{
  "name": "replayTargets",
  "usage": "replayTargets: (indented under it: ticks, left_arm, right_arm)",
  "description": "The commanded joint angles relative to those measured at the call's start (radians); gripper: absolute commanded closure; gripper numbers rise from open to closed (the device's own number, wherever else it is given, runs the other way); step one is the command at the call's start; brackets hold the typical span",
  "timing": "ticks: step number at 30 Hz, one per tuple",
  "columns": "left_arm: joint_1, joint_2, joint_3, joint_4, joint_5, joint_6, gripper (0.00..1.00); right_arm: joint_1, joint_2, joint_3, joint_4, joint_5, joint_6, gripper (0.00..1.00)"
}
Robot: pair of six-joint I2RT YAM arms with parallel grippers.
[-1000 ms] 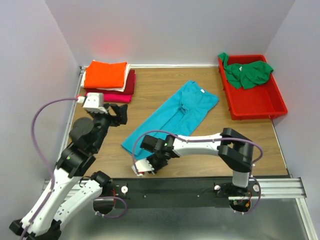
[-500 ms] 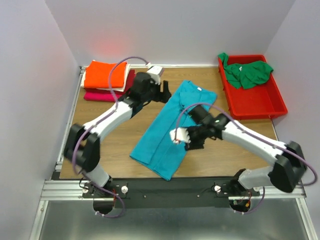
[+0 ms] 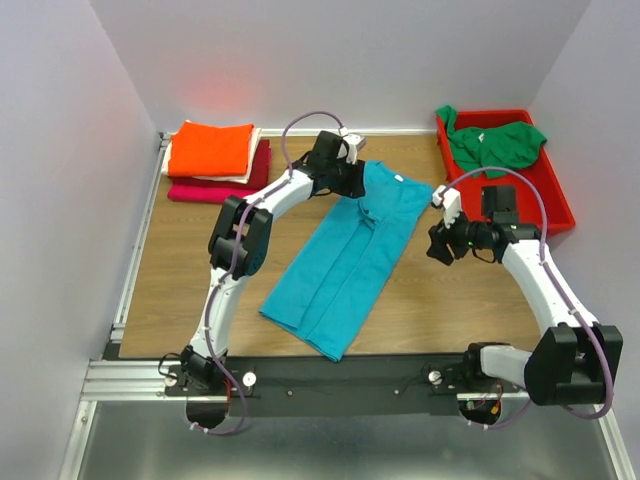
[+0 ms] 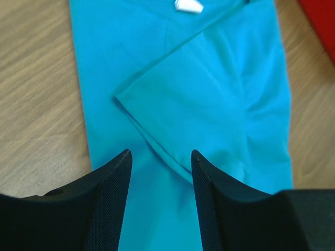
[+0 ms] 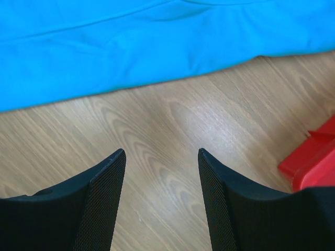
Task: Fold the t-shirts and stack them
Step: Fold the tshirt
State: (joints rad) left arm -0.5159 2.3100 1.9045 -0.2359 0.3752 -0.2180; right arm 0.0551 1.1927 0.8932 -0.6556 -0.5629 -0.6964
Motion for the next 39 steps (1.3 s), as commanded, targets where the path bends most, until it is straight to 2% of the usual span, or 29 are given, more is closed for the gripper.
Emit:
replayTargets:
  ticks: [1,16,24,28,32,37,38,39]
  left_arm:
    - [0.014,0.045,0.065,-0.092,-0.021,0.042,0.44]
    - [0.022,0.192,0.199,-0.172,-0.151,0.057,0.46]
    - [0.022,0.223,0.212,-0.204,-0.180,0.068,0.54]
    - [0.022,0.235,0.240,-0.233,-0.171,0.078,0.65]
    - [0.020,0.239,0.257,-0.237,-0.127,0.074,0.82]
    - [0.036,0.229,0.277,-0.227,-0.099,0.063,0.94]
    - [0.042,0.220,0.277,-0.215,-0.091,0.043,1.00]
    - [0.051,0.215,0.275,-0.206,-0.088,0.031,1.00]
  right_arm:
    - [-0.051,0.027,-0.020,0.071,-0.106,0.095,0.36]
    - [-0.051,-0.007,-0.063,0.073,-0.160,0.089,0.35]
    - [-0.051,-0.016,-0.068,0.073,-0.161,0.086,0.35]
    - [-0.052,-0.016,-0.066,0.071,-0.163,0.086,0.35]
    - [-0.070,-0.012,-0.066,0.071,-0.163,0.087,0.35]
    - [-0.072,-0.008,-0.065,0.071,-0.160,0.087,0.35]
    - [-0.072,-0.007,-0.065,0.071,-0.160,0.087,0.35]
    - [-0.072,-0.005,-0.065,0.071,-0.160,0.087,0.35]
